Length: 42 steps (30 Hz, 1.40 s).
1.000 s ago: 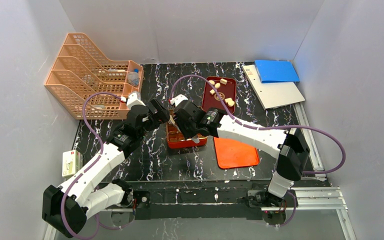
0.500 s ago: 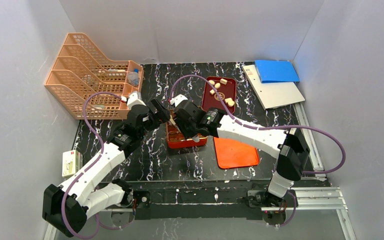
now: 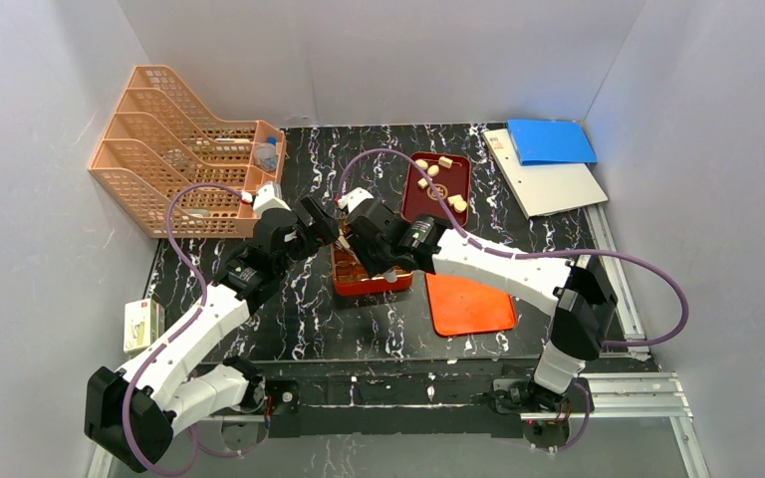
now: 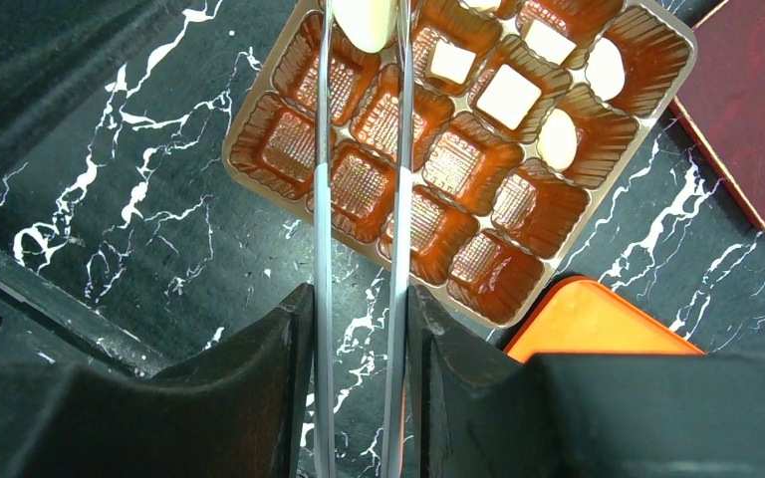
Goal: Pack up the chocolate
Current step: Place the fake chocolate in the packing box.
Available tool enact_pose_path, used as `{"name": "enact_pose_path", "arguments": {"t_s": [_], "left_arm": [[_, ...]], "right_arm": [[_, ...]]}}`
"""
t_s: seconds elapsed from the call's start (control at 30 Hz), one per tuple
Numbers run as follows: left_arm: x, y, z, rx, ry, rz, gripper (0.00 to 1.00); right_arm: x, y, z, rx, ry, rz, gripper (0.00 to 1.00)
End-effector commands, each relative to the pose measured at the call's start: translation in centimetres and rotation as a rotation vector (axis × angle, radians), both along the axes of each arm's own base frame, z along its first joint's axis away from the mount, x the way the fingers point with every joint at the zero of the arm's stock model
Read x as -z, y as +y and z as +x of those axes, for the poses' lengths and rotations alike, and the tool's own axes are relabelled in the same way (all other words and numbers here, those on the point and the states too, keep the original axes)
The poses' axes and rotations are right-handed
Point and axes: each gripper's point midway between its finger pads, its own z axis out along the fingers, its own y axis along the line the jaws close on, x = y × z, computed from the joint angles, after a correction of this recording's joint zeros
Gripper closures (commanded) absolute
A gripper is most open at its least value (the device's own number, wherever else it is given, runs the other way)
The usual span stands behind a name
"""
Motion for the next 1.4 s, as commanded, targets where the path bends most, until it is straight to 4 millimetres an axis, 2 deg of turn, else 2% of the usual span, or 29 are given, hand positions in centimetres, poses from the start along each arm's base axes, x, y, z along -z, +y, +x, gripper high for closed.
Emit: {"name": "enact_pose_path", "arguments": {"t_s": [0.0, 0.63, 0.7, 0.83, 0.97, 1.17, 1.37], "left_arm": [[-1.1, 0.1, 0.5, -0.012, -0.023, -0.008, 0.03], [-1.0, -0.1, 0.7, -0.006, -0.018, -0.008, 0.03], [-1.1, -0.1, 0.8, -0.007, -0.018, -0.007, 0.03], [-1.2, -0.2, 0.8, -0.006, -0.017, -0.007, 0.03], [-1.1, -0.2, 0.9, -0.01, -0.015, -0.01, 0.03], [-1.5, 0.0, 0.9, -0.02, -0.024, -0.01, 0.03], [-1.5, 0.3, 0.8, -0.028, -0.025, -0.001, 0.03]], "right_arm": [[-3.3, 1.4, 0.7, -0.003, -0.065, 0.09, 0.57], [-4.2, 1.5, 1.1, -0.004, -0.094, 0.102, 0.56], [-4.3, 1.4, 1.2, -0.001, -0.1, 0.105, 0.59], [-5.6, 1.1, 1.4, 0.011, -0.138, 0.138, 0.74], [-6.7, 0.6, 1.6, 0.023, -0.166, 0.159, 0.84], [-7.8, -0.3, 1.7, 0.051, -0.198, 0.171, 0.87], [-8.5, -3.7, 2.6, 0.156, -0.282, 0.132, 0.89]]}}
